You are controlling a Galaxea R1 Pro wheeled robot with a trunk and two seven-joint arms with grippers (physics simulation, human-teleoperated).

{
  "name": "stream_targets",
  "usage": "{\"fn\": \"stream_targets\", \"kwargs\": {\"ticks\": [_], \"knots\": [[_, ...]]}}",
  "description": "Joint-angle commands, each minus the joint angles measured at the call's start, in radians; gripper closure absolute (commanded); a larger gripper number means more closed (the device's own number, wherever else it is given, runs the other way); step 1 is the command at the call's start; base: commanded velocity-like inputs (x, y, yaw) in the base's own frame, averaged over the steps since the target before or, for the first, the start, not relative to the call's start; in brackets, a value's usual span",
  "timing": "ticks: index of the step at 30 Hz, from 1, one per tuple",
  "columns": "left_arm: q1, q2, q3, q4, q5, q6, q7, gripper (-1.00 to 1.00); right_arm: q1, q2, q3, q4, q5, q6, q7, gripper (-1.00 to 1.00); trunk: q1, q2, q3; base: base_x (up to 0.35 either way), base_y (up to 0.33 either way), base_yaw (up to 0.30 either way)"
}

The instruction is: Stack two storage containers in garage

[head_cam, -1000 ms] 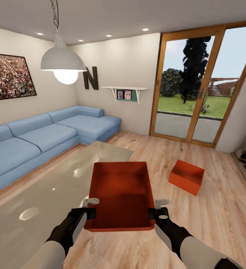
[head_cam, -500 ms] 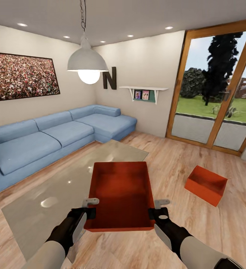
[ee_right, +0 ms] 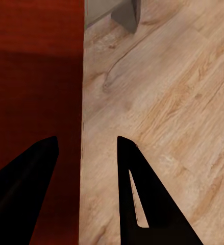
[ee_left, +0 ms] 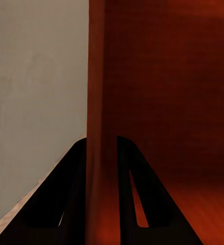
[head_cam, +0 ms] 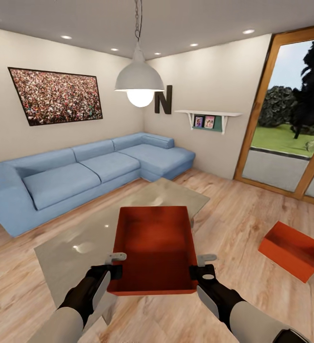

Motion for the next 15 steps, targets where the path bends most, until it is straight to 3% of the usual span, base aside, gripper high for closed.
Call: {"fn": "stream_targets", "kwargs": {"ticks": [1,15], "knots": [[-0.002,-0.001,0.017,-0.005,-0.015,0.002,0.031,1.0,0.0,0.014,0.006,-0.002,-0.014,0.005,-0.008,1.0,0.0,-0.001,-0.002,0.0,0.0,0.292],[-0.001,0.001,0.017,-0.005,-0.015,0.002,0.031,1.0,0.0,0.014,0.006,-0.002,-0.014,0.005,-0.008,1.0,0.0,-0.001,-0.002,0.0,0.0,0.292]]}}
